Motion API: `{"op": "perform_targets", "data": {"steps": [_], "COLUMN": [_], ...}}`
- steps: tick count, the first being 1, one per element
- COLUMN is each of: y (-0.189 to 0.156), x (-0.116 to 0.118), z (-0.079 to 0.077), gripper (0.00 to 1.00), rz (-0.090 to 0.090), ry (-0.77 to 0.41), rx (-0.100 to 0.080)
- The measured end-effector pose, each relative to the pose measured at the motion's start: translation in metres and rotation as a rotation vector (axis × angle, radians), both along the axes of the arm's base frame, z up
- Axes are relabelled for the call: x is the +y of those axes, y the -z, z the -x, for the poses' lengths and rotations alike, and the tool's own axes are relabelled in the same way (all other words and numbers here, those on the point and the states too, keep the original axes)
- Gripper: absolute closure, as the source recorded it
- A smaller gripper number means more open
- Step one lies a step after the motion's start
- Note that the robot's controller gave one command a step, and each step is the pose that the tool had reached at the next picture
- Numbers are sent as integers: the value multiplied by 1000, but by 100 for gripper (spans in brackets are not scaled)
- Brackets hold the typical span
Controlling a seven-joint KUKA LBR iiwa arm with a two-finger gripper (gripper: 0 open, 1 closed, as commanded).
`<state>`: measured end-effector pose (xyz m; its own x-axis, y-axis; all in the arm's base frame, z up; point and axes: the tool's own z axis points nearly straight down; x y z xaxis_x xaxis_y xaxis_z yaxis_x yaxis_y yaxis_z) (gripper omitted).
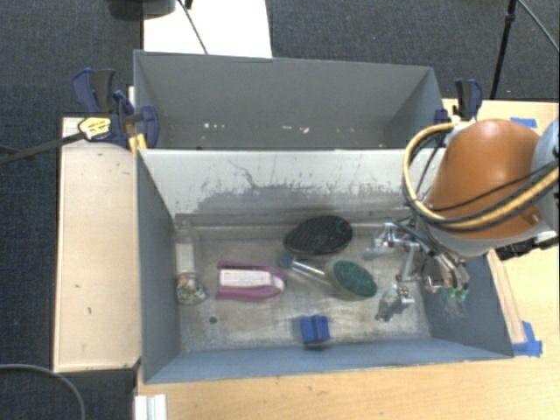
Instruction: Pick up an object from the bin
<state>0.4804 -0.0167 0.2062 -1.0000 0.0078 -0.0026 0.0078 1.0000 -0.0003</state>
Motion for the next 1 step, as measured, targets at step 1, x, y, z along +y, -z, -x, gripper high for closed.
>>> {"op": "perform_targets", "data": {"steps": [1], "y": [97], "x": [-7], "z": [-39], "gripper": [0], "rz": [-1], "ry": [108], "rx": [5]}}
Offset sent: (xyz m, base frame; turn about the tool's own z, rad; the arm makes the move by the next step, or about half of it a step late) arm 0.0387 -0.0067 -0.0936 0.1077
